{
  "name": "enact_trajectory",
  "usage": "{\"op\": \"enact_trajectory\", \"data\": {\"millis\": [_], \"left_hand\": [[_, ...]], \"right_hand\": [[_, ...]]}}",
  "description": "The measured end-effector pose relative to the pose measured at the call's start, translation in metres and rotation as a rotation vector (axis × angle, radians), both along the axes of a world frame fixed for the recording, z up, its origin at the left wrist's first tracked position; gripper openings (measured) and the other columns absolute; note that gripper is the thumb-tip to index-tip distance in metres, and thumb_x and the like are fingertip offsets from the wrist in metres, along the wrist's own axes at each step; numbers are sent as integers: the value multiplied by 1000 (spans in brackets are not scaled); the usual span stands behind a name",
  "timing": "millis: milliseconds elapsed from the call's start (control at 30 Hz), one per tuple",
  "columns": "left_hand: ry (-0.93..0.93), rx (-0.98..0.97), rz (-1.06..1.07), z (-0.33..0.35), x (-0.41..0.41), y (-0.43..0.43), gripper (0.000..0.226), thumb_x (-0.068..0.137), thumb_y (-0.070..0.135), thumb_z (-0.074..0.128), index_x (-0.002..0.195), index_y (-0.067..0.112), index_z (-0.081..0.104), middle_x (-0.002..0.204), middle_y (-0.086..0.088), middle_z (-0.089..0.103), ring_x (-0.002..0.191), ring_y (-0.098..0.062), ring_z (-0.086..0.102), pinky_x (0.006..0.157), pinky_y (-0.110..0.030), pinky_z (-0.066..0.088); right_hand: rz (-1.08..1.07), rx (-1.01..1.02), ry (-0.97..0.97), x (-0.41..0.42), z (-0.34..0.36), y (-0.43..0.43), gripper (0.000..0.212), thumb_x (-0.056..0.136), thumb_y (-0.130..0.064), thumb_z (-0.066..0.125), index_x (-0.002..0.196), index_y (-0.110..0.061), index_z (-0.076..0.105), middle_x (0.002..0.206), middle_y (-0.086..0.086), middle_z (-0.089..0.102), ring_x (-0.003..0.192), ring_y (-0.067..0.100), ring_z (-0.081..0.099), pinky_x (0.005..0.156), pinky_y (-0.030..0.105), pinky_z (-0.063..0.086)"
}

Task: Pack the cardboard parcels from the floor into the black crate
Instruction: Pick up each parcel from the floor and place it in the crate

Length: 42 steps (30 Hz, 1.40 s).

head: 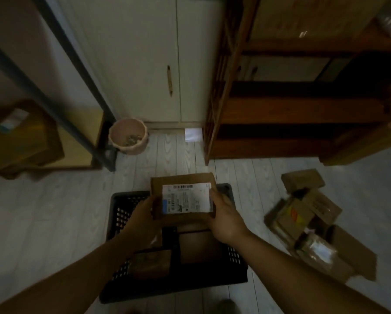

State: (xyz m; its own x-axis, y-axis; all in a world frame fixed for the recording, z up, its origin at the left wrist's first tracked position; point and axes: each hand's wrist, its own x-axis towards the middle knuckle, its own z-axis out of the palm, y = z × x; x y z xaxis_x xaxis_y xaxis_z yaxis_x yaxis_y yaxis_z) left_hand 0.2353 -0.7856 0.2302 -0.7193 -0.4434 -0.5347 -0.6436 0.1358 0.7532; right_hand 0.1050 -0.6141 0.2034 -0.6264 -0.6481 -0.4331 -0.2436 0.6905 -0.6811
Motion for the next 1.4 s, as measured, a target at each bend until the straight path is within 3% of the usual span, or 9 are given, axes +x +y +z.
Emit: {"op": "enact_trajectory", "data": {"millis": [133,333,400,500,733,933,1067,1200,1400], "left_hand": [[1,7,-69,-116,-3,9,52,80,9,70,128,17,50,119,11,52,113,-11,54,99,-27,47],[-82,4,-141,-253,-7,24,54,84,22,66,134,21,45,138,-1,50,128,-21,48,107,-42,41],[-113,-66,-198,-287,-14,25,51,89,22,59,137,23,42,142,0,45,132,-21,44,109,-36,37],[-98,-153,-248,-325,-27,29,45,94,20,51,138,20,41,144,-3,44,131,-20,43,107,-31,34],[-97,-248,-390,-368,-43,30,58,93,17,53,146,15,28,151,-7,34,137,-21,36,111,-27,26],[-212,-219,-557,-370,-57,35,68,93,24,54,149,13,15,156,-6,18,143,-22,23,115,-29,18],[-212,-200,-468,-344,-63,16,62,92,21,56,146,14,25,149,0,32,136,-22,35,110,-29,30],[-281,-270,-393,-260,-52,-2,70,88,34,59,147,19,24,155,-8,22,139,-28,29,115,-45,27],[-290,-244,-409,-53,-27,6,71,85,40,62,144,15,32,153,-9,27,135,-25,35,114,-40,28]], "right_hand": [[51,134,8,-7,-108,7,74,95,-24,49,150,-40,2,151,0,25,129,21,43,109,37,39],[153,306,147,-12,-248,13,63,97,-21,44,151,-21,11,150,11,24,127,28,41,97,31,41],[219,297,239,-15,-285,17,58,100,-36,37,151,-31,10,148,3,30,113,19,47,85,21,39],[153,326,339,-17,-319,19,53,98,-46,32,147,-28,21,139,9,43,112,24,51,93,36,45],[122,445,339,-21,-344,6,68,91,-18,51,149,-10,17,158,16,-2,143,34,10,118,43,21],[193,565,228,-24,-359,8,83,87,-30,61,152,-16,12,160,13,-5,147,34,-7,120,48,11],[198,556,215,-28,-340,10,79,88,-38,57,151,-20,13,159,12,0,146,35,1,118,50,19],[189,502,195,-32,-247,12,68,94,-36,52,151,-18,19,159,11,8,145,34,8,118,47,19],[182,435,200,-31,-40,27,60,90,-40,55,144,-23,34,155,9,23,140,30,23,115,44,26]]}}
